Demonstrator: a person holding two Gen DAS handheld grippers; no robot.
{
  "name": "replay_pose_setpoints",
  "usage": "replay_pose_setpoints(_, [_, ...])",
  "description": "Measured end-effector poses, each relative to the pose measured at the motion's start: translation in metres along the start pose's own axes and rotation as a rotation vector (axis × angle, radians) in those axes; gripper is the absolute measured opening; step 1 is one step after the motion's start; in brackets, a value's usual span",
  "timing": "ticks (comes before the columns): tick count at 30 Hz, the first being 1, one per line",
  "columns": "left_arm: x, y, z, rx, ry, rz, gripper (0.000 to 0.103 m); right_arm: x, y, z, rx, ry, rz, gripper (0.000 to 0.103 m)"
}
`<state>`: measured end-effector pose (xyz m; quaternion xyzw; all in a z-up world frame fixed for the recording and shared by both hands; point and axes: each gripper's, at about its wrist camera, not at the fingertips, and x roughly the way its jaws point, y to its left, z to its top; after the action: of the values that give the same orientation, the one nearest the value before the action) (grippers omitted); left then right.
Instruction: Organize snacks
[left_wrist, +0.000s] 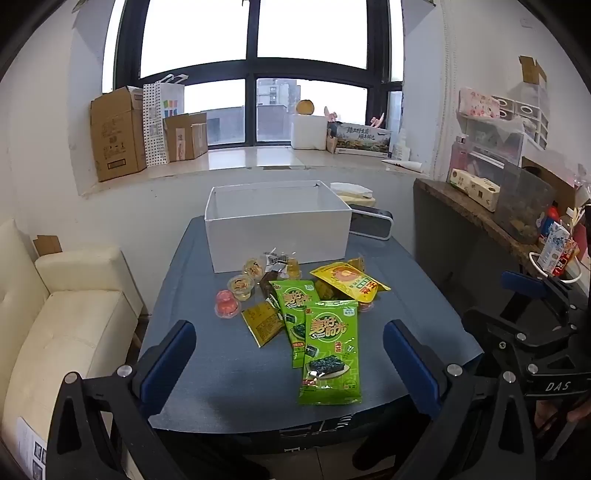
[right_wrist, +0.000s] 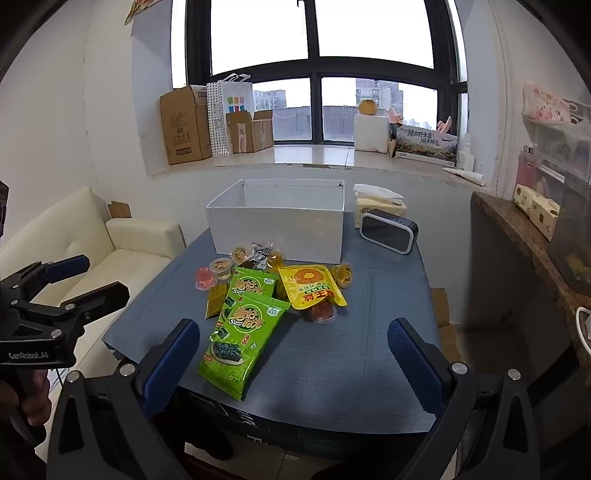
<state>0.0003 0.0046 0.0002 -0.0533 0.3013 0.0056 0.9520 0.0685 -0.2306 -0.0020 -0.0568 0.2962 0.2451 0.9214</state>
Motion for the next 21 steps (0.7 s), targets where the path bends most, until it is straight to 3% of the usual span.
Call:
replay_pose_setpoints(4, [-0.001, -0.01, 0.0, 0.055, 0.001, 0.036, 0.103, -0.002, 0.0, 0.002, -0.012, -0.007, -0.005, 0.103])
replay_pose_setpoints(21, [-0.003, -0.013, 0.001, 0.061, 0.006, 0.031, 0.103, -0.004, 0.001, 0.002, -0.003, -0.008, 0.002, 0.103])
